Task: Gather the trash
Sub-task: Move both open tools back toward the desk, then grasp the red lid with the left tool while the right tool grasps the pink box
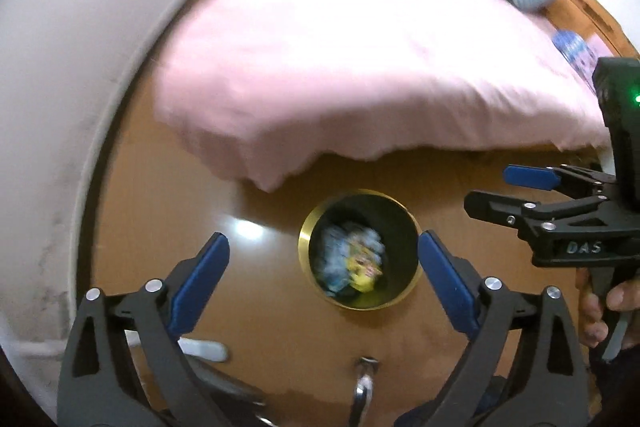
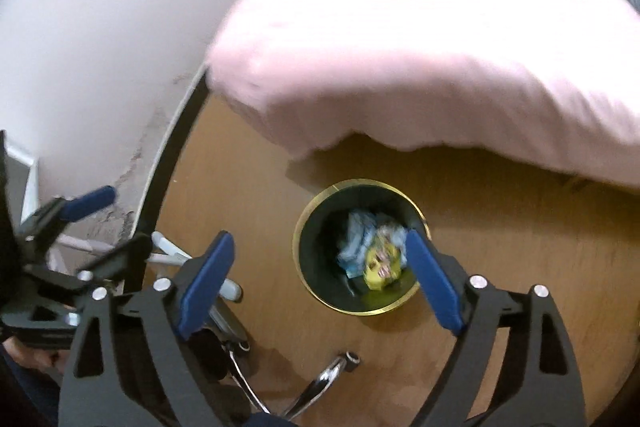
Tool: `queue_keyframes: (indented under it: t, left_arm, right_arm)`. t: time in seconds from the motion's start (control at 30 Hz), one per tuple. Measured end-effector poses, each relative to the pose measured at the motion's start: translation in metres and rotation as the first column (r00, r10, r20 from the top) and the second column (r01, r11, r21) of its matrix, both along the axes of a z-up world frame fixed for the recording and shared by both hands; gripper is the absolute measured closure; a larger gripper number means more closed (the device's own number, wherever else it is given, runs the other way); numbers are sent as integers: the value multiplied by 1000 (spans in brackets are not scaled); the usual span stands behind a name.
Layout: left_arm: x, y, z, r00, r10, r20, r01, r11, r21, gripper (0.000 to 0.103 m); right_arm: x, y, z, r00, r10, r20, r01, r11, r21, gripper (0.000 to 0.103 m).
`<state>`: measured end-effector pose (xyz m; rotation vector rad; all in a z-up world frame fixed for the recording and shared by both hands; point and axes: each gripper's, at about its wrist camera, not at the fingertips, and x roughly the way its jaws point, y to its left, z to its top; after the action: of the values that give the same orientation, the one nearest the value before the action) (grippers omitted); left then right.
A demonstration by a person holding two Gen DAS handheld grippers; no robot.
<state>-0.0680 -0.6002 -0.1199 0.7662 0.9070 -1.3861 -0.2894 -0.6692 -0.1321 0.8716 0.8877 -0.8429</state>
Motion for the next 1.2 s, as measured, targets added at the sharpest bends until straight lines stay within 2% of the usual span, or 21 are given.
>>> queue_keyframes:
  t: [0.07,0.13,0.17,0.23,0.33,0.37,0.4,0.43,0.53,0.63,0.7,0.73,0.77,0.87,0.9,0.93,1.0,1.2]
  left_arm:
    - [20,31,33,997,58,54,-55,997,-54,8]
    - [46,73,66,979,156,131,-143,984,-104,7]
    - [58,92,77,966,201,160,-183,975,-124,7]
    - [93,147,99,919,335,210,-302,937,-172,7]
    - [148,227,115,816,529,231,-493,847,-200,7]
    - [170,263,118,762,603,236,-567,798,-205,7]
    - [183,283,121,727,642,244,-608,767,-207,7]
    - [200,314,123,678,690,252,-658,723,-210,7]
    - [244,397,123,568,788,236,-761,612,-213,7]
    - [281,458,117,502,851,155,-832,524,-184,7]
    - [297,481,111,472,875,104,-858,483,-174,7]
    - [301,490,107,461,883,85,-868,468,-165,7]
    - [304,495,104,462,885,65,-870,466,-159,7]
    - [309,495,91,494,869,30,-859,493,-137,7]
    - [310,490,87,517,855,43,-846,518,-130,7]
    - [310,499,81,528,848,52,-838,530,-129,7]
    - [312,492,74,549,833,70,-825,554,-115,7]
    - [323,490,59,563,822,82,-815,569,-109,7]
  right_arm:
    - [25,12,24,998,55,19,-54,997,-49,15]
    - [56,26,47,992,123,39,-118,988,-98,12]
    - [81,40,61,983,177,55,-169,977,-129,11]
    - [115,59,76,964,256,69,-242,957,-161,10]
    - [180,98,95,909,407,89,-385,902,-195,10]
    - [210,118,101,876,473,95,-448,870,-205,10]
    - [226,132,104,855,509,98,-482,850,-211,10]
    - [252,151,108,820,562,103,-534,818,-214,10]
    - [305,197,113,738,666,112,-636,741,-214,10]
    - [352,252,113,636,766,92,-738,638,-219,10]
    - [378,286,109,571,817,79,-792,573,-210,10]
    - [391,301,108,543,837,74,-813,546,-202,10]
    - [399,312,110,526,847,71,-825,529,-198,10]
    - [420,338,105,479,877,45,-858,478,-188,10]
    - [429,345,106,470,882,41,-864,469,-183,10]
    - [435,350,107,463,885,36,-868,462,-181,10]
    - [447,358,108,460,887,28,-870,457,-186,10]
    - [475,371,114,455,890,8,-872,447,-200,10]
